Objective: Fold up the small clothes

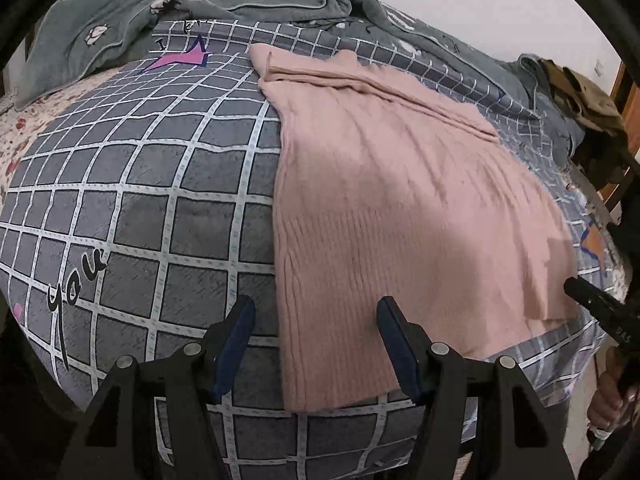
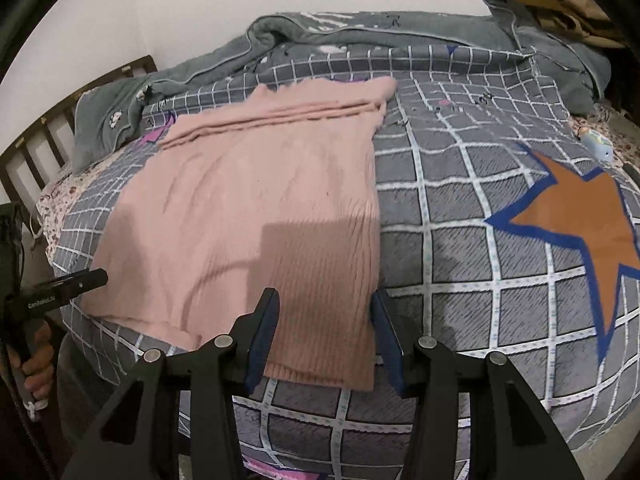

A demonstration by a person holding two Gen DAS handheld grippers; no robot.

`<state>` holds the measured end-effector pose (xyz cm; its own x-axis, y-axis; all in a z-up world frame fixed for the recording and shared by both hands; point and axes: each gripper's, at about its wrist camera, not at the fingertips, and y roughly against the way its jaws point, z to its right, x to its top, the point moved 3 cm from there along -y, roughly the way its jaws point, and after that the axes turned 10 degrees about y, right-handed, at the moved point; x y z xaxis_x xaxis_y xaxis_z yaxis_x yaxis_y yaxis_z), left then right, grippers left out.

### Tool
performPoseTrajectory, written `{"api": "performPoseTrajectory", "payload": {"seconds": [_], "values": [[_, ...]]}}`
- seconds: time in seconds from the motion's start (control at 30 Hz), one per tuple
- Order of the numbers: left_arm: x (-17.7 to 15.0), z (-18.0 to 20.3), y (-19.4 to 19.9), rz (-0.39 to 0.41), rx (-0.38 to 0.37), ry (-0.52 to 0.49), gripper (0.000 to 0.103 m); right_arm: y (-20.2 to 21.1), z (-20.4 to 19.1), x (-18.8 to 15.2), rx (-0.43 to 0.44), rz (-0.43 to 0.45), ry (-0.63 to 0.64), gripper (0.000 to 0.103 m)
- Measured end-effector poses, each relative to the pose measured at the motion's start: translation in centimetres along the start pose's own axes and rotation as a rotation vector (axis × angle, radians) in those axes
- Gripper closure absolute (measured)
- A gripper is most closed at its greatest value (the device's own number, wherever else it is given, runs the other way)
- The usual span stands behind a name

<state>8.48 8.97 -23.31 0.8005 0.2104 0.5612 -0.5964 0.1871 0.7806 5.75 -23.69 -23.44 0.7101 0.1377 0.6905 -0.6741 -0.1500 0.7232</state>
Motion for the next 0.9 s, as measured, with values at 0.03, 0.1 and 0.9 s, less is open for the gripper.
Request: {"api": "performPoseTrajectory", "payload": {"seconds": [0.03,0.1,0.9], "values": [[-0.2,0.2,0.0,0.01,0.011,-0.012,0.042,-0.3,0.0,-0.1,-0.003,-0.004,0.001,0.056],[-0.4,0.4,0.0,0.022,0.029,-0.029,0.042,-0.8,0.1,-0.5,-0.013,-0.01,-0.003,0.057],[-1.2,0.1,0.9,0.043,-0.062,-0.017,0.042,-0.7,0.3,-2.2,0.0,0.038,-0.016,0.068]]}}
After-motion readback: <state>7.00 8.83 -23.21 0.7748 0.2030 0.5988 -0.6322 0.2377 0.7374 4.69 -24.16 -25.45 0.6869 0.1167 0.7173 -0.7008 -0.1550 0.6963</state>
